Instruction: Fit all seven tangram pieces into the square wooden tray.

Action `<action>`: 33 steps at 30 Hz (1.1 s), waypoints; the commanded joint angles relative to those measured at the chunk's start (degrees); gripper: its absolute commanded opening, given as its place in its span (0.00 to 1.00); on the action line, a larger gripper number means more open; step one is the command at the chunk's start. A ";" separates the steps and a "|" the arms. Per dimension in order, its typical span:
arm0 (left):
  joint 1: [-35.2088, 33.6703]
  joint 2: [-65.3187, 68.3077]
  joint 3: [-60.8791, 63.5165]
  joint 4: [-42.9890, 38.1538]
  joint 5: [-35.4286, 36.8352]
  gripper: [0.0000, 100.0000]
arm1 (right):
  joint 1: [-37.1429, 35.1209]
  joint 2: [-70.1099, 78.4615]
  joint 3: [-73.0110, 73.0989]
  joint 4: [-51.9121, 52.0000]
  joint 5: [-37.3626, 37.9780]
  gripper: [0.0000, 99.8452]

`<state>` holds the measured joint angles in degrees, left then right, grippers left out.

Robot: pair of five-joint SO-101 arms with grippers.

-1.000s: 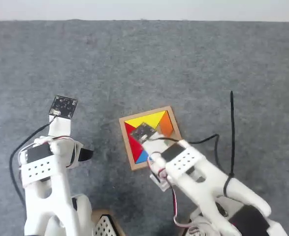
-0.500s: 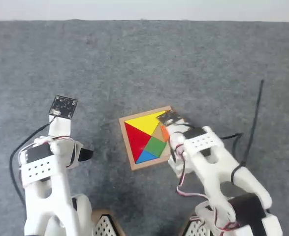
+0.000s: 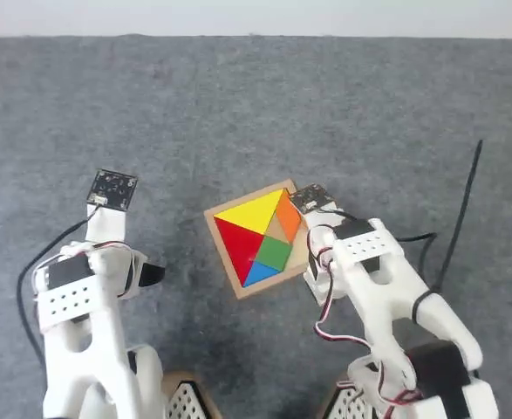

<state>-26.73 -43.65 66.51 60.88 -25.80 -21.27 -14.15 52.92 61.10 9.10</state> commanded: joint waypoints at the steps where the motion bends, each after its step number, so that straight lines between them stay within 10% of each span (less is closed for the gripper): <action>1: -0.18 -1.14 -2.33 0.18 -0.09 0.33 | 0.66 -1.80 -3.43 -1.19 0.18 0.01; 14: -0.18 -1.14 -2.33 0.18 -0.09 0.33 | 0.40 -15.52 -3.52 -0.57 8.88 0.01; 33: 0.09 -1.23 -1.27 -0.26 -0.18 0.33 | -7.43 -12.88 -13.36 -0.31 64.97 0.01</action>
<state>-26.73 -43.65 66.51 60.88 -25.80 -27.25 -27.52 43.25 59.52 69.05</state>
